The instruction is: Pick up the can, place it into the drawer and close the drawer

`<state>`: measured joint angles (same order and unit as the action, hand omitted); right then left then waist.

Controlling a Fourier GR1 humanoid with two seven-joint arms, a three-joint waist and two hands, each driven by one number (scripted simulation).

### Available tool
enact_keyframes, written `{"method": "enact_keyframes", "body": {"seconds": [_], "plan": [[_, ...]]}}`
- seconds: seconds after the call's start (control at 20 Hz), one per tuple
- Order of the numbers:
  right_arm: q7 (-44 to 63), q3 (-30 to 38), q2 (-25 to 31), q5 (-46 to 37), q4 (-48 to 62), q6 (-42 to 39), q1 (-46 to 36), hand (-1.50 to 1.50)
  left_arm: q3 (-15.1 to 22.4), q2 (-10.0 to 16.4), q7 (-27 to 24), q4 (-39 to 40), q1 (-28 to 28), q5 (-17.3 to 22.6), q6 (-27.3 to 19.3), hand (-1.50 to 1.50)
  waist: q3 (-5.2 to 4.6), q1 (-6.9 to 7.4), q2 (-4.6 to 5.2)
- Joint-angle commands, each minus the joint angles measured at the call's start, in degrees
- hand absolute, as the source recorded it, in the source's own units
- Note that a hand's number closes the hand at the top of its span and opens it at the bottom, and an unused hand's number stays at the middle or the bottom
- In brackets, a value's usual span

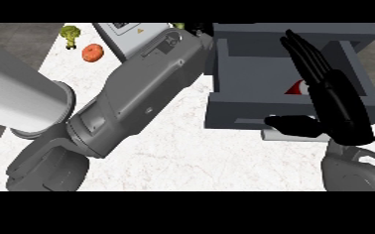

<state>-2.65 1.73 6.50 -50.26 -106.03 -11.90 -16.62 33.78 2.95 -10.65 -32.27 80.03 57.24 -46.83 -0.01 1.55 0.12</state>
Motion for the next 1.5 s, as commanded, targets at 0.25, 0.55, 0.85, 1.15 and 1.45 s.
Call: {"method": "enact_keyframes", "body": {"seconds": [0.25, 0.55, 0.85, 1.15, 1.45], "plan": [[-0.9, -7.1, 1.1, -15.9, 21.5, 8.7, -9.5, -1.50, 0.4, 5.9, 4.9, -5.1, -2.2, -2.7, 0.0, -1.50, -0.01, 1.00, -0.11], [-4.0, -3.8, -0.4, -17.9, 38.3, 20.0, -13.8, -1.50, -0.5, 10.9, 9.7, -12.1, -5.0, -3.7, -0.9, -1.50, 0.04, 0.93, -0.10], [-5.0, -0.9, 0.9, -21.3, 54.4, 28.5, -20.8, -1.50, -0.1, 15.2, 10.0, -16.6, -9.8, -6.6, -0.6, -1.50, 0.06, 0.93, 0.23], [-5.3, 2.5, 1.0, -22.9, 66.6, 38.0, -26.2, -1.50, 1.0, 17.7, 13.9, -24.2, -11.6, -7.9, -3.1, -1.50, 0.11, 2.02, 0.35], [-5.5, 5.4, 2.4, -23.6, 75.7, 43.0, -33.4, -1.50, -0.9, 20.0, 14.8, -25.5, -12.8, -8.3, -2.1, -1.50, 0.12, 2.60, 0.93]]}}
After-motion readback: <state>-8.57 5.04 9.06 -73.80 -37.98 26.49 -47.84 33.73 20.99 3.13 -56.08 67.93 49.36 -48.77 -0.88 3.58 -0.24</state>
